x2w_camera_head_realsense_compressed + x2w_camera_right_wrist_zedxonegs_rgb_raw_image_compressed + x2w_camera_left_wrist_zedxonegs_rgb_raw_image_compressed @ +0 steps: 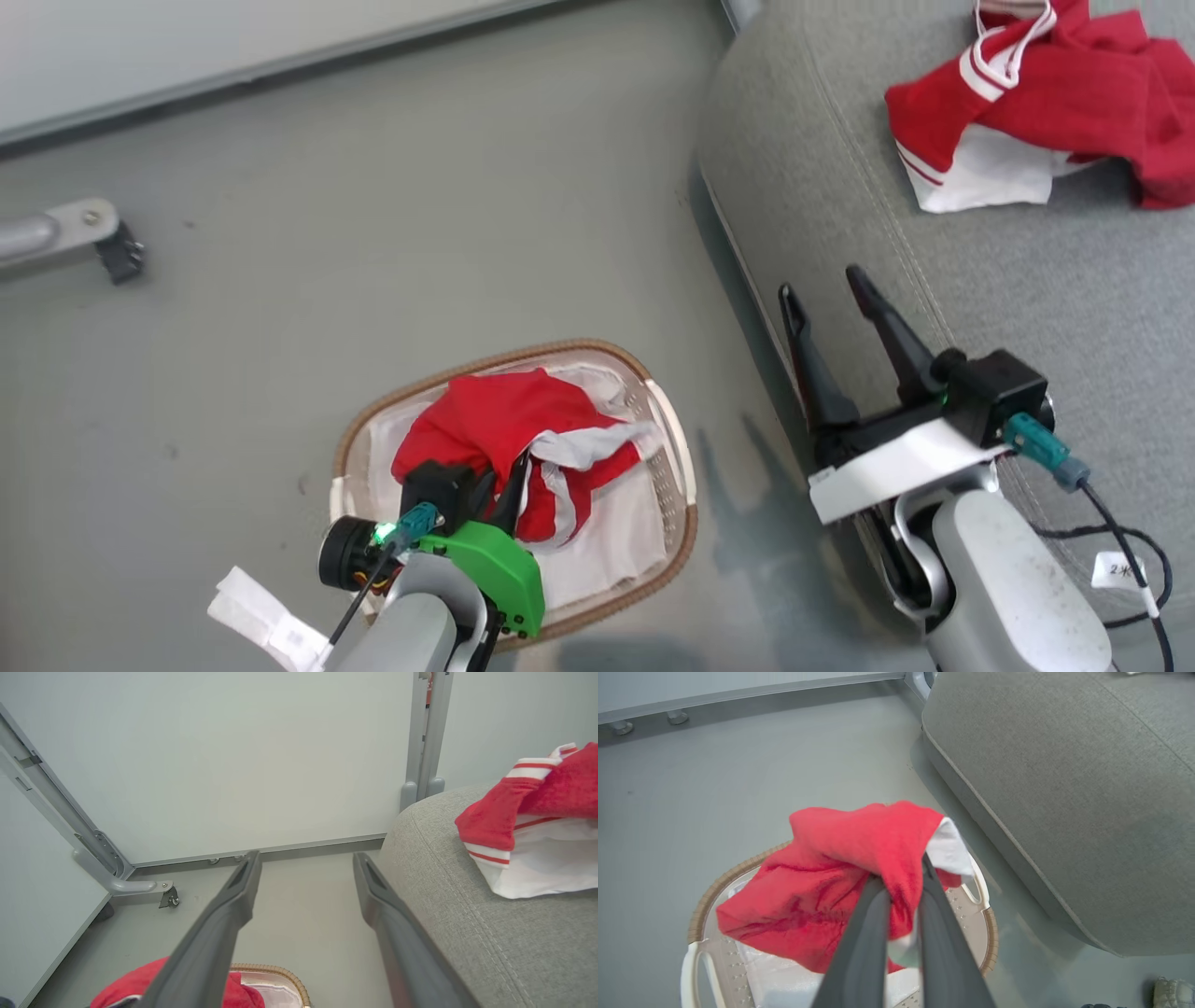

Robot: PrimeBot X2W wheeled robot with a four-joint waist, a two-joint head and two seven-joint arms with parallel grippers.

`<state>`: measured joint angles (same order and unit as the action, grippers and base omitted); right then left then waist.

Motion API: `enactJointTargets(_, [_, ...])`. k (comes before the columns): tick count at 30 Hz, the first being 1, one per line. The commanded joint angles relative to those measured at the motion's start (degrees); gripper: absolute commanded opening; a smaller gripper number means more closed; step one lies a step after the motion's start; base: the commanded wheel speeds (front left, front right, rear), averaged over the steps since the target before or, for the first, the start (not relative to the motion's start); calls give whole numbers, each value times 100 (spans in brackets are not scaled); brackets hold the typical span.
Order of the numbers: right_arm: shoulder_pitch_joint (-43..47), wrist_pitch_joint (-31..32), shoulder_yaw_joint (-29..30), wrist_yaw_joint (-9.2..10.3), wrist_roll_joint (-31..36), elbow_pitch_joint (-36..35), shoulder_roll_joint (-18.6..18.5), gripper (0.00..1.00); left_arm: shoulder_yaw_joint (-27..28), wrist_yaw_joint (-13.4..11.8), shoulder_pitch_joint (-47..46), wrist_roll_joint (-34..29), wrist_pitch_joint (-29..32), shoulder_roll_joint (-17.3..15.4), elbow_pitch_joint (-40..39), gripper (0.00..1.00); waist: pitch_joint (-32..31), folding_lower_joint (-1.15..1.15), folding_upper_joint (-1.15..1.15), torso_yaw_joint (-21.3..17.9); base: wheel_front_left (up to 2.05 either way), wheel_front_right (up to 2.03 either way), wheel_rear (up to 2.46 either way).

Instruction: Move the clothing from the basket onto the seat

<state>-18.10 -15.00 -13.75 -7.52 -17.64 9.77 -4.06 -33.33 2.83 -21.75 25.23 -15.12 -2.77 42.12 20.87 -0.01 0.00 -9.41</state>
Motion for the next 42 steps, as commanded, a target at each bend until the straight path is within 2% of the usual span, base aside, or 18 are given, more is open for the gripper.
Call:
enactJointTargets(1, [139, -26, -11, 6, 39, 40, -21, 100, 86, 28, 154, -49, -3, -22, -137, 0, -522, 1, 0, 415, 0, 0, 0])
enactJointTargets(12, [673, -26, -117, 6, 95, 285, -30, 100, 648, 159, 517, -405, -3, -23, -1468, 0, -1178, 1, 0, 743, 0, 0, 0])
enactJointTargets(23, [1027, -26, -220, 6, 116, 400, 22, 100, 729, 207, 164, -540, -4, -23, -2561, 0, -1572, 1, 0, 904, 0, 0, 0])
enactJointTargets(30, [1042, -26, -590, 7, 218, 460, -59, 100, 636, 152, 23, -541, -4, -24, -2818, 0, -1666, 1, 0, 913, 0, 0, 0])
enactJointTargets(35, [830, -26, -1050, 7, 475, 567, -246, 100, 556, 123, 111, -475, -4, -24, -2836, 0, -1708, 1, 0, 911, 0, 0, 0])
enactJointTargets(42, [412, -26, -1366, 7, 860, 476, -372, 100, 369, 89, 163, -365, -4, -24, -2810, 0, -1723, 1, 0, 984, 0, 0, 0])
